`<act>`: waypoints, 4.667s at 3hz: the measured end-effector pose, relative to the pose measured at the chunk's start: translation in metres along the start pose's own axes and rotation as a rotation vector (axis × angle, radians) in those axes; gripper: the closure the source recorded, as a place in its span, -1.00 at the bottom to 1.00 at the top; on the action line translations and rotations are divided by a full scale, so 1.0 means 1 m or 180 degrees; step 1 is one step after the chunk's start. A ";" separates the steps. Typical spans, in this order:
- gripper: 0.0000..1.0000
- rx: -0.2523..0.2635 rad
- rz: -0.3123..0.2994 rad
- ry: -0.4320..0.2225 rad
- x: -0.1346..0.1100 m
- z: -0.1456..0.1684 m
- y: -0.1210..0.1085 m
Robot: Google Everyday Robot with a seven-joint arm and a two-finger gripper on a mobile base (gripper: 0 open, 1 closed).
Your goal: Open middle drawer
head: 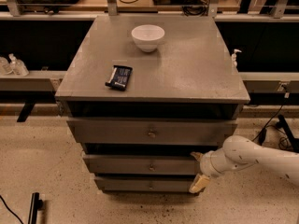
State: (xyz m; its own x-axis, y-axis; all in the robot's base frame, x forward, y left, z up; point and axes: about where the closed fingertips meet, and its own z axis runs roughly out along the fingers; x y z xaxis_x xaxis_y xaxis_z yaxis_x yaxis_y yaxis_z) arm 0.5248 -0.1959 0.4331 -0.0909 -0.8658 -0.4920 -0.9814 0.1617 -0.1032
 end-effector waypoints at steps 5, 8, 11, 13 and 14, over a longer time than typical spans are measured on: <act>-1.00 -0.0305 -0.0338 -0.0043 -0.041 -0.037 0.049; -1.00 -0.0023 -0.0225 0.0098 -0.020 -0.002 -0.013; 0.10 -0.0096 -0.0101 0.0236 0.008 0.013 -0.023; 0.06 -0.0097 -0.0101 0.0235 0.006 0.009 -0.023; 0.04 -0.0097 -0.0101 0.0235 0.004 0.005 -0.024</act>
Offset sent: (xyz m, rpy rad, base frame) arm -0.0527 -0.0062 0.0075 0.0447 0.1313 0.0746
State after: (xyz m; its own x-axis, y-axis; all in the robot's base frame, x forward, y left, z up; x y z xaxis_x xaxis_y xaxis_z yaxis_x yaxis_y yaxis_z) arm 0.5488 -0.2007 0.4289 -0.0706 -0.9031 -0.4236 -0.9886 0.1200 -0.0910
